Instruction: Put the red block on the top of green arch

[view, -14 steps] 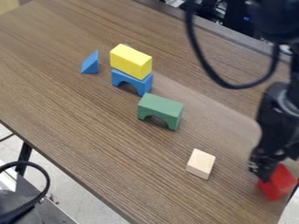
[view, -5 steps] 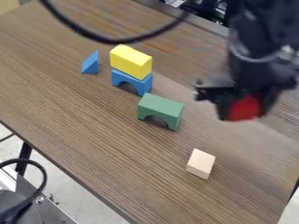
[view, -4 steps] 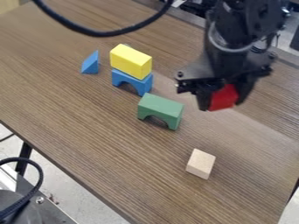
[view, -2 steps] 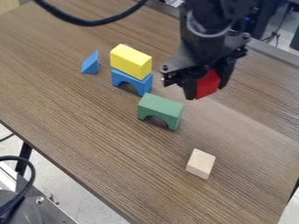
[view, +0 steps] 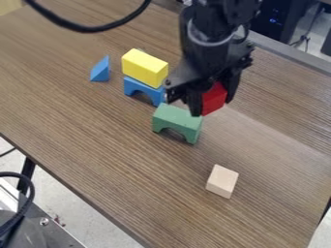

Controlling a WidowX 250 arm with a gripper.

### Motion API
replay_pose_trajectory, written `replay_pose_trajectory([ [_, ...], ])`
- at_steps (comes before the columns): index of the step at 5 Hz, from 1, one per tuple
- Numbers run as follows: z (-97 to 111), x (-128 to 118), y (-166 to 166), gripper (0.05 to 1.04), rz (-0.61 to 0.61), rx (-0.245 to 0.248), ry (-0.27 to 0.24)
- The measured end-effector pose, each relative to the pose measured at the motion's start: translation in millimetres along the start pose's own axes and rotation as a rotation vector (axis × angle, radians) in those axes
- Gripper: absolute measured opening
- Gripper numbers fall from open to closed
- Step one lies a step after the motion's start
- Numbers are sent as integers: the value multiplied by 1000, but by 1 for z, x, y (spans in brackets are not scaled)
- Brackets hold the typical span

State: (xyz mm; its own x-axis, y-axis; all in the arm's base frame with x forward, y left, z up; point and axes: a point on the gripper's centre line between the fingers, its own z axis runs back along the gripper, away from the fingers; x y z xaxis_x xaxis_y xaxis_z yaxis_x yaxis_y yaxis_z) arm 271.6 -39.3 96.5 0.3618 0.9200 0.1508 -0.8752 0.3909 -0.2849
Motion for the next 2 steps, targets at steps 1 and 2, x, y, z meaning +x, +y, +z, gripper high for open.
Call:
replay_pose_trajectory([
  [1, -13, 3, 8, 599, 101, 95, 10],
  [2, -22, 7, 5, 599, 159, 146, 12],
])
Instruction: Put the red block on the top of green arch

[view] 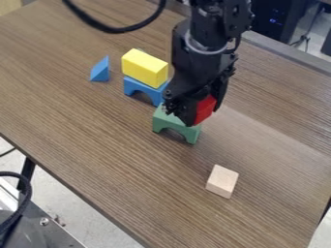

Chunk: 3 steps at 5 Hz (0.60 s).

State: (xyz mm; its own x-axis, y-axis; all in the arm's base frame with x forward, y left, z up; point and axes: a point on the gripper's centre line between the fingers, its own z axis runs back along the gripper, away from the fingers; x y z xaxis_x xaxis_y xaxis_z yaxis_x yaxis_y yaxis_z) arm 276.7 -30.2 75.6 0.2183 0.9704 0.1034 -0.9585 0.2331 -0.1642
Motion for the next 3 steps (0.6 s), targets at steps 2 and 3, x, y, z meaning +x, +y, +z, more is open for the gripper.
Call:
replay_pose_trajectory([
  [2, -17, 12, -9, 599, 88, 20, 3],
  [3, -25, 16, -12, 599, 174, 8, 18],
])
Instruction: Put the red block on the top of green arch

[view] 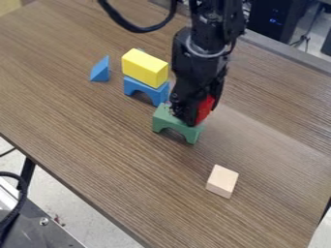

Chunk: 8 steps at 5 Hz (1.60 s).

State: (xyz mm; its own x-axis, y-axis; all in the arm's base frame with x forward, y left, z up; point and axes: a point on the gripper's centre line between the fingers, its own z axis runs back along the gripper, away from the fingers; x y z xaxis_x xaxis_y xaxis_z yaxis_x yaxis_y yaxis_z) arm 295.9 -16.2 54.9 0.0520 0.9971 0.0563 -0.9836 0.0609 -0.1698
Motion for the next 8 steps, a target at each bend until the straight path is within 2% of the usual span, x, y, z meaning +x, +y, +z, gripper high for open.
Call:
replay_pose_trajectory([
  [3, -3, 6, 0, 599, 126, -25, 55],
  [4, -2, 4, 2, 674, 160, -42, 74],
  [5, -2, 4, 2, 947, 165, -47, 75],
  [6, 4, -4, 6, 1001, 137, 13, 24],
  [7, 14, -24, -1, 1001, 28, 10, -1],
  [8, 30, -49, -6, 1001, -201, 9, -41],
])
